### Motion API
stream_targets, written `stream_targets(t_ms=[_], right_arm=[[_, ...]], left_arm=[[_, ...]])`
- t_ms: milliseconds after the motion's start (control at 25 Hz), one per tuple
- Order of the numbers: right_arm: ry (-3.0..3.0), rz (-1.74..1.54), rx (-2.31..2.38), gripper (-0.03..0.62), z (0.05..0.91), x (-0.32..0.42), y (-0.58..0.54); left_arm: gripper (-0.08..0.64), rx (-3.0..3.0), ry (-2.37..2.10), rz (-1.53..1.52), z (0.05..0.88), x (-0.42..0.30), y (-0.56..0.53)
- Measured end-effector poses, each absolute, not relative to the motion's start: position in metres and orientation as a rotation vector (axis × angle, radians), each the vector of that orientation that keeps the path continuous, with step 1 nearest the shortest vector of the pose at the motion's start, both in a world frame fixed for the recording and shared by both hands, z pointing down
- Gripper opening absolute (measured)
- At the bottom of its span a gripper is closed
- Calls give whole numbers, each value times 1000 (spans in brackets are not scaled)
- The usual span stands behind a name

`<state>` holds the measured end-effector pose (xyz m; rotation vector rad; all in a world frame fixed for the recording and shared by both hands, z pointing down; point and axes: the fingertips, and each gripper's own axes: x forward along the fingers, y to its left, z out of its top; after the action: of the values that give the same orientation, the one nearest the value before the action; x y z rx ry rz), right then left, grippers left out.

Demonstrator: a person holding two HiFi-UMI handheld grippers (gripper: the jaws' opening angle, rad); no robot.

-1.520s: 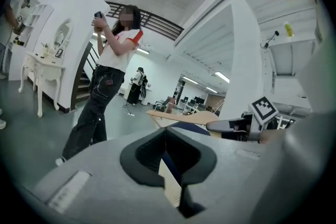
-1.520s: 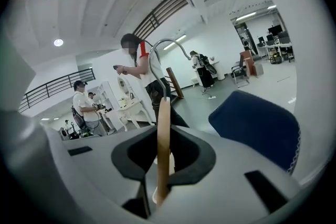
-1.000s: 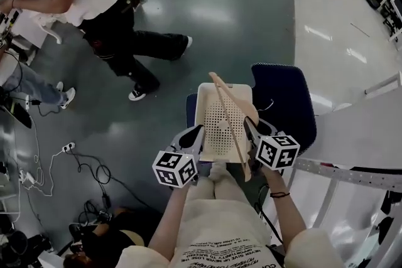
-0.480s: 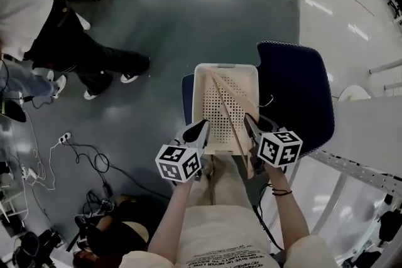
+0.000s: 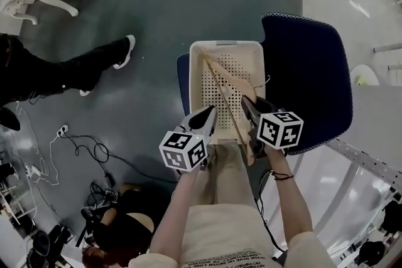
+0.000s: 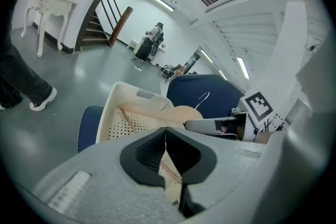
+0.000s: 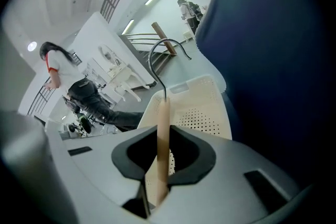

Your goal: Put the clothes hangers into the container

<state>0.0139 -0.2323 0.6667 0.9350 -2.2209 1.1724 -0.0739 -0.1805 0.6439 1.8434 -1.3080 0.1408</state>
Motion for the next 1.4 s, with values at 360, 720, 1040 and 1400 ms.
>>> stream_targets(t_ms=[360, 720, 1040, 1400], right_arm=[[-2177, 1273, 948, 55, 687, 3, -240], [-2128, 1365, 1036, 58, 701, 4, -252], [-2005, 1376, 1185, 77, 720, 24, -259], [-1936, 1261, 1258, 123, 732, 30, -258]], left_arm=[[23, 1819, -1247, 162, 666, -72, -177], [23, 1818, -1208, 171, 673, -65, -177], [23, 1816, -1193, 175, 678, -63, -177], [23, 1826, -1187, 196, 682, -59, -179]])
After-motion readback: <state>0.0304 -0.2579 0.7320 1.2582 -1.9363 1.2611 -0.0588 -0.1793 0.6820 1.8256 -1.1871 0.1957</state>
